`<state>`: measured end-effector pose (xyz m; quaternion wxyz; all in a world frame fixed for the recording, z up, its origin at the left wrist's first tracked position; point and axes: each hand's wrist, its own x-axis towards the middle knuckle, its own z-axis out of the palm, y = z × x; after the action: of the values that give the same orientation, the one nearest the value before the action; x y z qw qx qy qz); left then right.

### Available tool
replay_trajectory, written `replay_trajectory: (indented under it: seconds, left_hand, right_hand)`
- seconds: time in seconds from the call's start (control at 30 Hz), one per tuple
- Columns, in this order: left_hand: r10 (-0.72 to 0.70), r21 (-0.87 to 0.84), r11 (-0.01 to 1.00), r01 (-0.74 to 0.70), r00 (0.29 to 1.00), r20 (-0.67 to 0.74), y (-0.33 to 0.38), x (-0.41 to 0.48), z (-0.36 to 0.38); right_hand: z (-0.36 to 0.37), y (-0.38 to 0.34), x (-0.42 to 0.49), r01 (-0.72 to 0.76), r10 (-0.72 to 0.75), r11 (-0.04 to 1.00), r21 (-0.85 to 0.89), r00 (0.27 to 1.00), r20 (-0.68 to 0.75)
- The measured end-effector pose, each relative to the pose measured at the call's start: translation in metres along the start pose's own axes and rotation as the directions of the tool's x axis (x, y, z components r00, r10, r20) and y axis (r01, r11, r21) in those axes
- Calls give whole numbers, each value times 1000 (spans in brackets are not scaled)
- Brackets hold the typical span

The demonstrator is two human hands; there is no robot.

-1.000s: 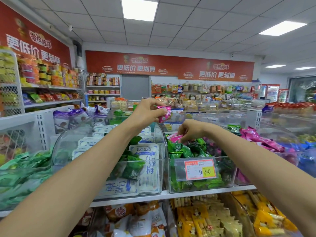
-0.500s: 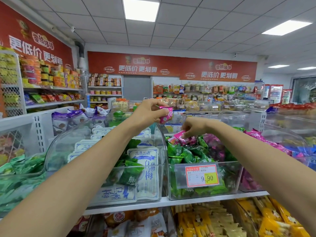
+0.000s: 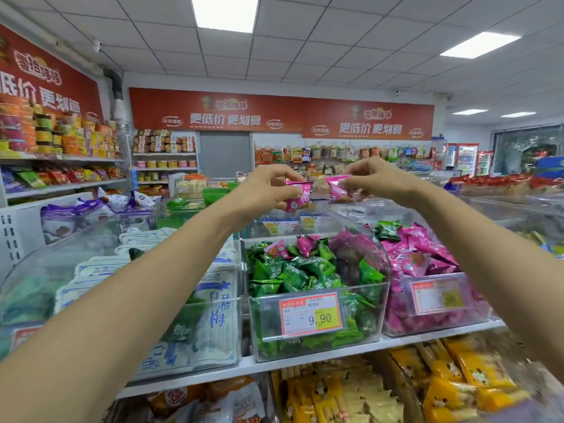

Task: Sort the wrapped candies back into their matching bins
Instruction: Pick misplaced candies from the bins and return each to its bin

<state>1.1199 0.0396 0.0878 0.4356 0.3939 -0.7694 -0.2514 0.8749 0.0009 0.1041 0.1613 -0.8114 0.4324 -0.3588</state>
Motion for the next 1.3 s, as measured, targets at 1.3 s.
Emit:
replay_trajectory:
  seconds: [1.3]
  left_hand:
    - [-41,260,966,-7,983,180,14,112,139]
  right_hand:
    - [-71,90,-7,-21,4,995,95,986,168]
